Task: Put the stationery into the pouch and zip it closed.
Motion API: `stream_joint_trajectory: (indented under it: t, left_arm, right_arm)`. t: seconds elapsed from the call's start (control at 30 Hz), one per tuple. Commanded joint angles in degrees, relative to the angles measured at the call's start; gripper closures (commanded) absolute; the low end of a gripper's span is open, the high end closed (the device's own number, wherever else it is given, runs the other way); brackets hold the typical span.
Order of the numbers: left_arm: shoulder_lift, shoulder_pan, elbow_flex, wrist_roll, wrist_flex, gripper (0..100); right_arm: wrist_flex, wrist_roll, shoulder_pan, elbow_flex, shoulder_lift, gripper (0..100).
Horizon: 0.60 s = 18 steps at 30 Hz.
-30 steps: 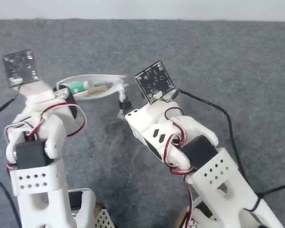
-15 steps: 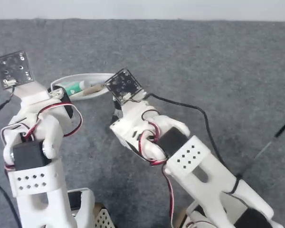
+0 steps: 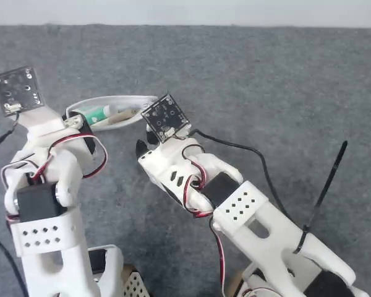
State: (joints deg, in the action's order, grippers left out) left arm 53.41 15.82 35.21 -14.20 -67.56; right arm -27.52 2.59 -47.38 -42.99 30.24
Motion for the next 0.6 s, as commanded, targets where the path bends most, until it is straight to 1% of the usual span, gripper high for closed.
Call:
stream_joint_trajectory:
  t: [0.0, 0.17, 0.33, 0.4, 0.5, 0.57]
  left_arm:
    - [1.85, 0.44, -0.31, 0.53, 1.85, 99]
    - [1.85, 0.44, 0.40, 0.53, 2.11, 99]
    - [1.85, 0.44, 0.48, 0.53, 2.11, 99]
    - [1.85, 0.44, 0.48, 0.53, 2.11, 99]
    - [1.85, 0.44, 0.48, 0.53, 2.11, 99]
    - [1.85, 0.35, 0.48, 0.53, 2.20, 99]
  right_arm:
    - [1.27, -0.88, -0.04, 0.53, 0.48, 79.7]
    - [1.63, -0.97, -0.04, 0.70, 0.48, 92.8]
    - [1.63, -5.89, -0.04, 0.70, 0.84, 97.6]
    - [1.54, -6.42, -0.04, 0.35, 2.59, 99.5]
    - [1.19, -6.42, 0.13, -0.97, 5.85, 96.1]
    - [1.63, -6.33, 0.48, -2.11, 6.99, 89.8]
